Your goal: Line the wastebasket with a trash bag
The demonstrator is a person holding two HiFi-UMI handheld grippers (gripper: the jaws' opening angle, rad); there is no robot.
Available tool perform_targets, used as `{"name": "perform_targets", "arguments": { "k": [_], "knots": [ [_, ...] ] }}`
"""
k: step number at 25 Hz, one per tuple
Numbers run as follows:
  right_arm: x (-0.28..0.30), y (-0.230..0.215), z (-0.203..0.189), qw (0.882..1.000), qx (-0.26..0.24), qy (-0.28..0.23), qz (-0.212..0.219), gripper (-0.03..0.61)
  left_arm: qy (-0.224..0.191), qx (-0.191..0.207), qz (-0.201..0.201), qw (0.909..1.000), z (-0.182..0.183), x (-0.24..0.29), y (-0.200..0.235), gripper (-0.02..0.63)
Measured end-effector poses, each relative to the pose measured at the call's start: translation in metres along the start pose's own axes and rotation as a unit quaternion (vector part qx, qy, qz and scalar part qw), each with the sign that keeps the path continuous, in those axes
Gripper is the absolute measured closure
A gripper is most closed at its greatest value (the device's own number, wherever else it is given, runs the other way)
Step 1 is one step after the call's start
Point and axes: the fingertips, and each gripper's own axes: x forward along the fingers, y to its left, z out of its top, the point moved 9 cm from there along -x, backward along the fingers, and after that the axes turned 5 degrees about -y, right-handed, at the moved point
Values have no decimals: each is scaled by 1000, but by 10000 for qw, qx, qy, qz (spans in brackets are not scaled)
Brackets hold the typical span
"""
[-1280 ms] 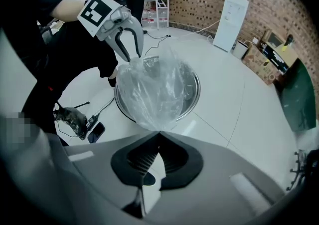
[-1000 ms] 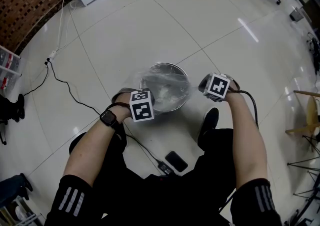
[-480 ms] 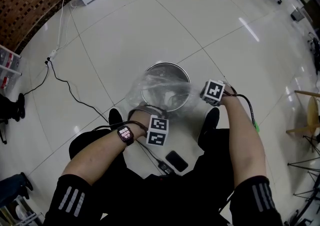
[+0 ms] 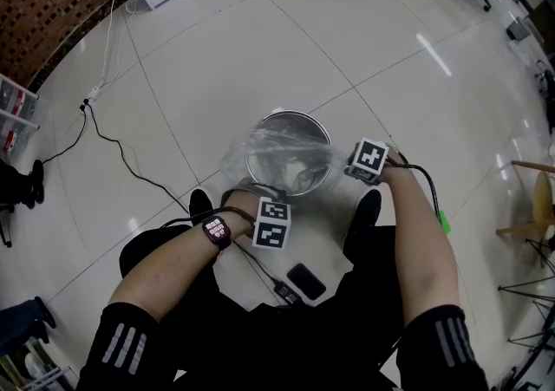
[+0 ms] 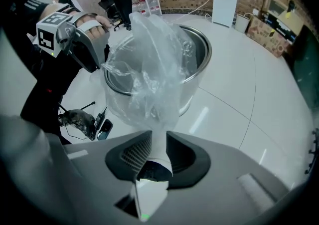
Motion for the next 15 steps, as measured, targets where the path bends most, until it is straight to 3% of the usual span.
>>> {"name": "perform_targets", "arguments": {
  "k": [3,5,7,11,13,15],
  "knots": [
    [-13,-4,2,9999,-49,-65,83,443,-324,4,-226,9992,13,-27,0,422],
    [-24,-5,2,9998,20,-35,214,434,-484,-45,-318,9983,16,-46,1,422],
    [-38,-5,3,9996,115,2,252,434,-642,-285,-196,9973,11,-67,10,422],
    [-71,-15,9,9990,181,-398,-132,434,-473,-960,869,9905,-26,-102,54,434],
    [-80,-18,18,9964,160,-767,-337,434,-205,-1267,1397,9818,-52,-112,75,434],
    [-79,-17,27,9940,151,-1036,-322,431,-77,-1585,1657,9733,-75,-114,91,434]
  ]
}}
